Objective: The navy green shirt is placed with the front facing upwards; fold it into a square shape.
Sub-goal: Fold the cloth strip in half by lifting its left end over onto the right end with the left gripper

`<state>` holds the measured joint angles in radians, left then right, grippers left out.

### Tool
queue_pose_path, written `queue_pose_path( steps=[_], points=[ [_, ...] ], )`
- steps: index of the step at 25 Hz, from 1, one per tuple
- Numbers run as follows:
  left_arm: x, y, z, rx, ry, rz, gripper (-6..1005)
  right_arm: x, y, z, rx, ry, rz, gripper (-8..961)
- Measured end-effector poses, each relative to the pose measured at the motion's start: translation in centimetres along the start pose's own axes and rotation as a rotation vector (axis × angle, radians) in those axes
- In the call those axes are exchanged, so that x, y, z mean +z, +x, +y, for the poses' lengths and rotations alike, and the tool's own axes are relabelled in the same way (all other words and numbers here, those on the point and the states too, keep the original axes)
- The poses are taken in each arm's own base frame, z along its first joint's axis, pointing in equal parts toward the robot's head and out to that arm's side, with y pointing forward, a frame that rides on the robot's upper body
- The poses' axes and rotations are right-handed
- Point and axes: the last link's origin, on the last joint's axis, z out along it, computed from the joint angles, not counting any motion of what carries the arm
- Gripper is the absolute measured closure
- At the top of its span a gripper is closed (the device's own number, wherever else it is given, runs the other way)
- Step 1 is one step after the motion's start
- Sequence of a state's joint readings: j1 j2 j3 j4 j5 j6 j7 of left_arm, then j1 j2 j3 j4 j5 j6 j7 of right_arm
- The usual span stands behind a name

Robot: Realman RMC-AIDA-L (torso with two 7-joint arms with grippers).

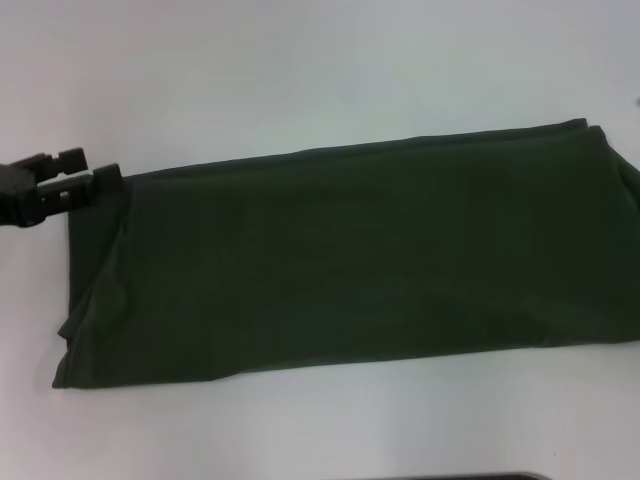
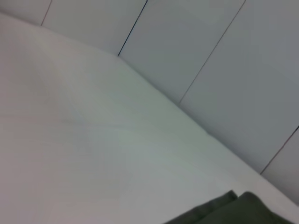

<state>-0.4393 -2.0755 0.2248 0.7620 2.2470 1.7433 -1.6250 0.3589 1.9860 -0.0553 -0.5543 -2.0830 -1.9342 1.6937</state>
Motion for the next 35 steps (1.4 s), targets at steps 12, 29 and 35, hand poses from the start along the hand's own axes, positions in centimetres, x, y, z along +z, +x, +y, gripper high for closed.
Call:
queue_pose_path(
  steps=[12,29,35],
  points=[
    [-0.3,0.2,0.6,0.003,-0.039,0.065,112,6.5,-1.4,-0.3,-0.074,-0.071,0.22,69],
    [-1.7,-2.6,-1.1,-0.109,0.1,-0.1,112,8.1,-4.3,-0.6,-0.105,-0.037,0.283,68],
    [-2.2,-3.5,-1.6,-0.15,0.145,-0.183,112,7.8,-4.7,-0.7,-0.09,-0.025,0.276,68]
  ],
)
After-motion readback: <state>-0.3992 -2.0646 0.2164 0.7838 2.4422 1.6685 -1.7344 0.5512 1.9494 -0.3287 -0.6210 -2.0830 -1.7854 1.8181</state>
